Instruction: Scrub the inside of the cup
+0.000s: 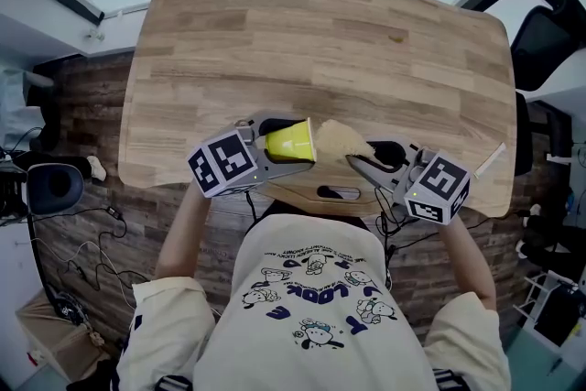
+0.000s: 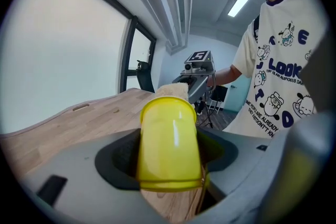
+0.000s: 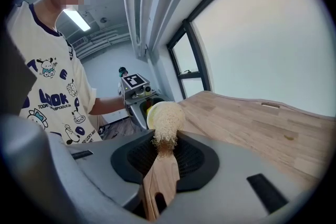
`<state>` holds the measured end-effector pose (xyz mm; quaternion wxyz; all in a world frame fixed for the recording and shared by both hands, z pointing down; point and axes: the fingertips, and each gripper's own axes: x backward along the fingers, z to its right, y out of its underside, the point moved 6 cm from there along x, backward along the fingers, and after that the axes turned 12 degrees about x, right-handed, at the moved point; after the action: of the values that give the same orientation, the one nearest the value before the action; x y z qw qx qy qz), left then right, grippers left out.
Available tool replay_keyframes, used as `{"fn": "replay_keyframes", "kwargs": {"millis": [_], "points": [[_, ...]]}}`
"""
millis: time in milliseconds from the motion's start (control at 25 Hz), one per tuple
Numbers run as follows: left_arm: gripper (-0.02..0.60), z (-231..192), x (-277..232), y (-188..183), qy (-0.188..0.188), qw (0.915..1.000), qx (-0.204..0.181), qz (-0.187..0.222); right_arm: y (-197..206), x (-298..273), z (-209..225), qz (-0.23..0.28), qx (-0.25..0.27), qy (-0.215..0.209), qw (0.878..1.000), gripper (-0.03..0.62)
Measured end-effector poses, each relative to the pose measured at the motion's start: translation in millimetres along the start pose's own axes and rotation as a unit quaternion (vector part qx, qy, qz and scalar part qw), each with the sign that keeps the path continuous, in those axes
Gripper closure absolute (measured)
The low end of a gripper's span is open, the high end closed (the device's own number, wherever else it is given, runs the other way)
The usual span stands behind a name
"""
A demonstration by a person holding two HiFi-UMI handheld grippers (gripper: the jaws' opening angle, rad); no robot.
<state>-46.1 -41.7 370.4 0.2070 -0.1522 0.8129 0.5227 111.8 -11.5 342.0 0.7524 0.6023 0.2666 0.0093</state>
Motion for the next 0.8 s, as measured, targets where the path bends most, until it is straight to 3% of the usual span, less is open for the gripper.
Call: {"fn": "replay_keyframes", "kwargs": {"millis": [280,480,640,800], "points": [[0.255,-5.5,3.2,-9.4,-0.033,0.999,0.003,0.029,2.0,9.5,8.5,0.002,0.01,0.06,0.998,0.51],[0.255,-10.8,2.9,-16.4,-0.069,0.9961,0.01,0.054,1.5,15.2,17.6,0.004,0.018,0.126,0.992,0.51],[0.255,-14.3,4.0,-24.1,-0.097,0.9919,0.018,0.08,-1.7,21.8,25.7,0.028,0.007,0.185,0.982,0.51],[0.255,-16.9,5.1,-31.3,-0.138,0.9833,0.026,0.115,-4.5,30.2,34.1,0.06,-0.01,0.259,0.964,0.51]]}}
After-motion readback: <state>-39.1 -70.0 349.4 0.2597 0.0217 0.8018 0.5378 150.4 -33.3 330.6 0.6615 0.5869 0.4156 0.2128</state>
